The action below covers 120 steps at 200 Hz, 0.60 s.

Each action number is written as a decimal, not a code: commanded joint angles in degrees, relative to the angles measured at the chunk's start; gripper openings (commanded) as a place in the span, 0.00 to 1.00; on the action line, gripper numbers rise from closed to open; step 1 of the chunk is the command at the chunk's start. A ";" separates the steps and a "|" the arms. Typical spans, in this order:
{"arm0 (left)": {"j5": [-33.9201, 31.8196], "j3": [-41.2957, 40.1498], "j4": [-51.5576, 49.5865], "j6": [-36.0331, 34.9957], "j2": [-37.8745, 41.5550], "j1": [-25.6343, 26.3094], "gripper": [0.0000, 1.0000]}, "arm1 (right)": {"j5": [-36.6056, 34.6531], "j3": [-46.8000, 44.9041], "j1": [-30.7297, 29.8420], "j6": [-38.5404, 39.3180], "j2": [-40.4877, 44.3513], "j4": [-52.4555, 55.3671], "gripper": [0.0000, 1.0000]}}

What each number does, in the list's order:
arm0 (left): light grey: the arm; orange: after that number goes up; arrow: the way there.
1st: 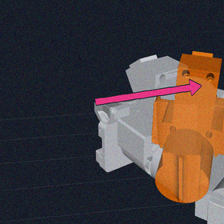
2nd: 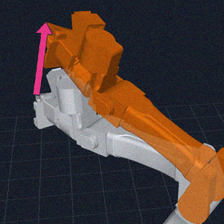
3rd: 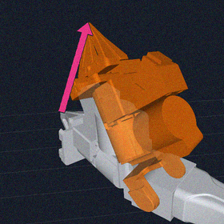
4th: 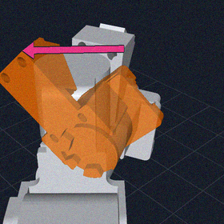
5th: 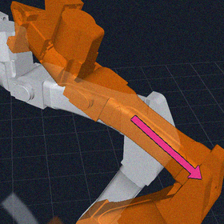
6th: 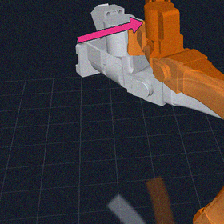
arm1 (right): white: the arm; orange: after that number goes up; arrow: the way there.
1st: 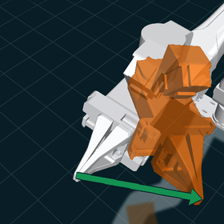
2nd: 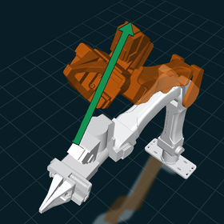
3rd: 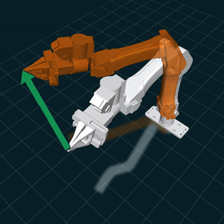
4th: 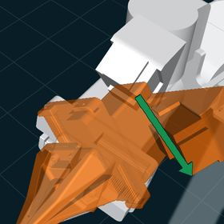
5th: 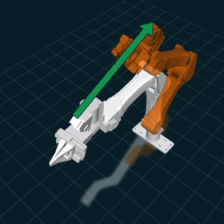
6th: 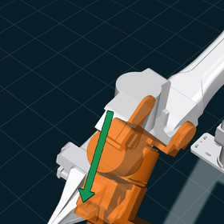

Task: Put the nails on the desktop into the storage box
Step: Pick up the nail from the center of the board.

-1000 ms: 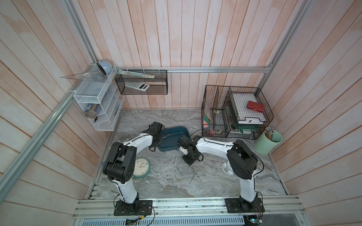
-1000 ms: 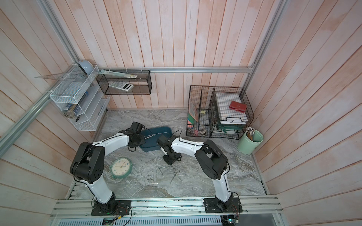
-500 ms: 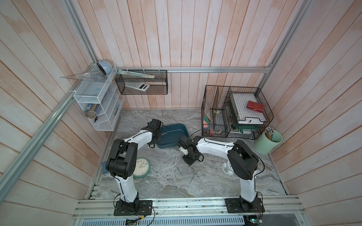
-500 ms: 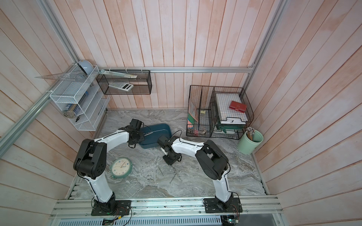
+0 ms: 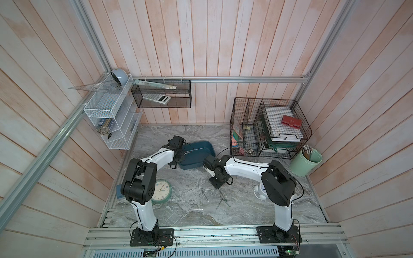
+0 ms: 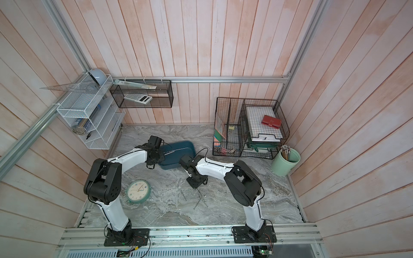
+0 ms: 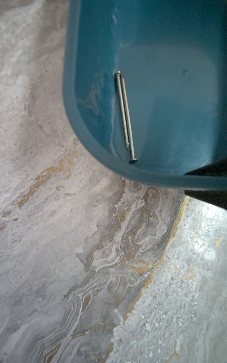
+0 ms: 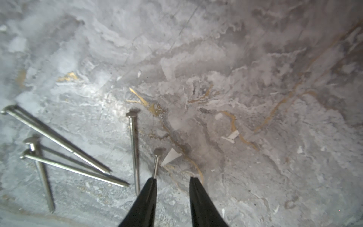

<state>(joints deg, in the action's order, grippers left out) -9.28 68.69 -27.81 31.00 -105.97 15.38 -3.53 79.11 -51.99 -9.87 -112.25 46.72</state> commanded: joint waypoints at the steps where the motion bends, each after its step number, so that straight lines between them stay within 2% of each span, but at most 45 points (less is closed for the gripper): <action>1: -1.53 -0.62 -2.08 -1.38 -0.48 -0.53 0.00 | 0.72 0.14 -0.62 -0.32 1.18 1.36 0.34; 120: -1.34 -0.30 -2.15 -1.64 -0.90 -0.59 0.00 | 2.95 -1.33 -1.02 -1.03 -1.35 -1.27 0.34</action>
<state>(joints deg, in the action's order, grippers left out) -9.28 68.69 -27.77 30.83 -105.97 15.35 -1.54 78.61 -52.64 -10.33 -112.09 45.98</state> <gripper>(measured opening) 0.089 0.341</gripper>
